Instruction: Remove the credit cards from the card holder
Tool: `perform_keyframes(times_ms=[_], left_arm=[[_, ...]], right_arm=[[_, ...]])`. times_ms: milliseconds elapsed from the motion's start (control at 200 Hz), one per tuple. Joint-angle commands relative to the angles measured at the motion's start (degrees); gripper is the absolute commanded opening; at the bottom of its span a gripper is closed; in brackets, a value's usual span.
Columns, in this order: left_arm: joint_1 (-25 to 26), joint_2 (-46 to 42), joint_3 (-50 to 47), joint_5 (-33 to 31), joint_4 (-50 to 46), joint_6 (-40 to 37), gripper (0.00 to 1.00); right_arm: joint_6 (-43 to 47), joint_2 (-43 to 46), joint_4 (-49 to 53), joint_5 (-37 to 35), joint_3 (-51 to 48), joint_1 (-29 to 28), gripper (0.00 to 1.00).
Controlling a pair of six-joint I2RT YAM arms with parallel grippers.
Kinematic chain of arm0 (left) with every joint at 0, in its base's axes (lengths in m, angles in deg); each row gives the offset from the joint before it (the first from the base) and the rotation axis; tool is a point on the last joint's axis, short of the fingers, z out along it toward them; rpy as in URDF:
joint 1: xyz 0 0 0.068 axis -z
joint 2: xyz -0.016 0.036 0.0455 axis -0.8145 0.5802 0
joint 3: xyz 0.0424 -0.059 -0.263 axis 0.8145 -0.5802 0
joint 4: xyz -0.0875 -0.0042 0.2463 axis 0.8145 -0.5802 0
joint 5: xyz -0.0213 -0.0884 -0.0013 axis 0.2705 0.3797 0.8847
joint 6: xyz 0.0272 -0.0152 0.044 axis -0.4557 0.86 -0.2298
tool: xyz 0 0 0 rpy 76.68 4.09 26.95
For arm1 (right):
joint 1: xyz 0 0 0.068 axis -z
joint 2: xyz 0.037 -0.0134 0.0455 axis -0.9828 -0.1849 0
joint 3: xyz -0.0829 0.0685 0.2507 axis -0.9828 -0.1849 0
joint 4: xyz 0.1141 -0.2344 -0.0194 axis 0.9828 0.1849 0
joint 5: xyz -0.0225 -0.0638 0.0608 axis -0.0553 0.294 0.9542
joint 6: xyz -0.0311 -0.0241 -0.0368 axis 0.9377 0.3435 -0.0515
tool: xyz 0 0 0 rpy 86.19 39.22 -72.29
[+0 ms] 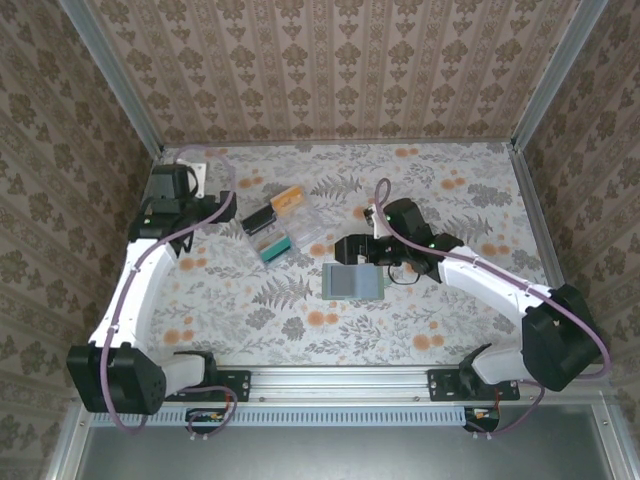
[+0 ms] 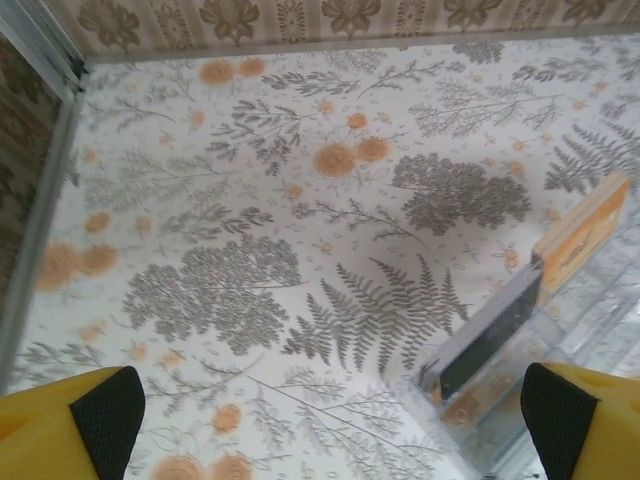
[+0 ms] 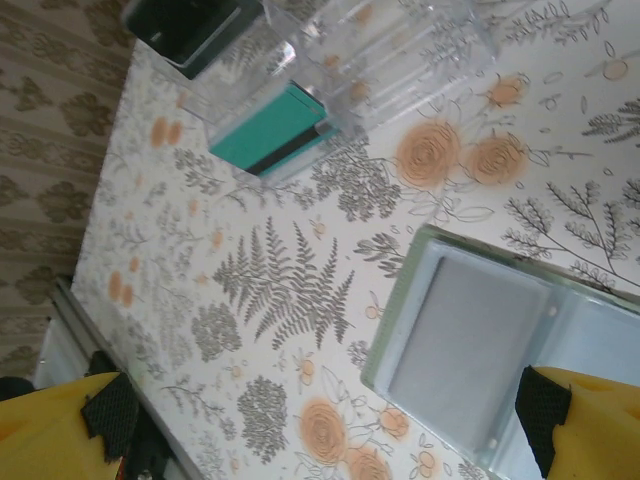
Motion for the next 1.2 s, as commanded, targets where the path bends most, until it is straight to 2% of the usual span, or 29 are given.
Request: perform_keyframes(times_ms=[0,65,215,305,415,590,770,930,1025,1195], left_arm=[[0.0,-5.47,-4.98,8.27,-0.66,8.26,0.99],[-0.03,-7.88,-8.05,10.51,1.0,12.49,0.93],[1.67,-11.26,-13.54,12.73,1.82,23.02,0.78],[4.99,-12.35,-16.18,13.02,2.55,28.18,0.66],[10.66,-12.11,-19.61,13.23,5.73,34.77,0.56],[22.01,-7.07,-23.5,12.17,14.81,41.72,0.54],[28.87,3.84,-22.4,15.35,23.05,45.78,0.48],[32.94,13.19,-19.72,18.26,28.21,47.37,0.44],[34.01,18.08,-18.32,20.48,30.72,48.38,0.4],[35.47,23.44,-15.87,22.35,31.32,48.52,0.4]], right_arm=[[0.96,-2.57,3.26,-4.15,1.65,-0.67,0.93],[0.92,-3.63,3.94,-4.75,1.29,-0.73,0.83],[0.61,-5.28,4.11,-5.99,-0.66,-0.9,0.44],[0.35,-5.48,4.8,-8.64,-2.15,-0.95,0.36],[0.17,-5.89,5.87,-12.13,-3.5,-0.95,0.26],[-0.18,-7.47,6.71,-15.51,-5.13,-0.99,0.24],[-0.7,-9.74,6.32,-16.69,-5.81,-1.01,0.23],[-0.61,-11.59,6.15,-17.45,-6.15,-1.03,0.22],[-0.71,-12.4,5.76,-17.4,-6.35,-1.03,0.22],[-0.7,-12.71,5.47,-17.46,-6.64,-1.03,0.22]])
